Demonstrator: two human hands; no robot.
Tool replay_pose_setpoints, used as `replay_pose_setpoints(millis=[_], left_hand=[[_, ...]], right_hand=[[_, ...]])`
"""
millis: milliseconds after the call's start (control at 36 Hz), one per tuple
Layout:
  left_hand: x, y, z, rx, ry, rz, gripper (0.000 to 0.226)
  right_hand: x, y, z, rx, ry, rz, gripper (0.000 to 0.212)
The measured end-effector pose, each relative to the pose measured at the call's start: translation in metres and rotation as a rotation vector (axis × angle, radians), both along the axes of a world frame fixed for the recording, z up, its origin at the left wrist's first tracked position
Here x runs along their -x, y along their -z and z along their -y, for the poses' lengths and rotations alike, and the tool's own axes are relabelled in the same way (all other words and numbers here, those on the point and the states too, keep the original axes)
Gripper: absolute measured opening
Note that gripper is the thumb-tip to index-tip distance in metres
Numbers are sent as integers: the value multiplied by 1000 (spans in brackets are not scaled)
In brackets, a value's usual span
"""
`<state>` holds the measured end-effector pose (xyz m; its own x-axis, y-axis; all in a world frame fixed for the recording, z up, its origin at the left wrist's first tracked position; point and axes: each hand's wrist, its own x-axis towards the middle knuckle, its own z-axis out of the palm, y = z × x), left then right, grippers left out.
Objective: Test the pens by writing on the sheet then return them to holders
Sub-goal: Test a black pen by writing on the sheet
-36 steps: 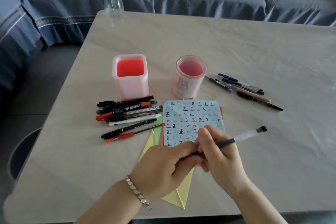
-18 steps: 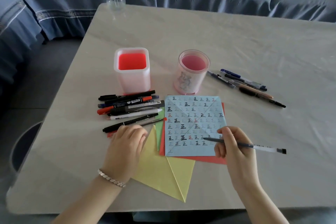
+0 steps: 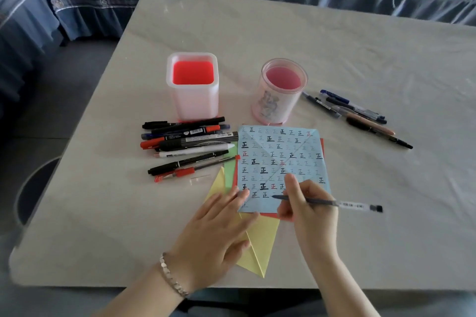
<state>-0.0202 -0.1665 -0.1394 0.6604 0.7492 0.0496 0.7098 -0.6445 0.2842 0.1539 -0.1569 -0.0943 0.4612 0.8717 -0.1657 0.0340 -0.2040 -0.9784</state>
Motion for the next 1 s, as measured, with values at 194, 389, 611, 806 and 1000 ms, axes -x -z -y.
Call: replay_pose_setpoints(millis=[194, 389, 611, 806, 1000], left_hand=[[-2, -1, 1, 15, -31, 5, 45], [-1, -2, 0, 61, -52, 109, 43], [-2, -1, 0, 76, -54, 118, 44], [-1, 0, 0, 81, -55, 117, 44], [-2, 1, 0, 70, -58, 134, 43]], right_hand=[[19, 24, -9, -57, 109, 269, 50], [27, 40, -4, -129, 118, 397, 46], [26, 47, -3, -142, 87, 468, 47], [27, 48, -3, -142, 75, 483, 42], [28, 47, -3, -191, 63, 540, 42]])
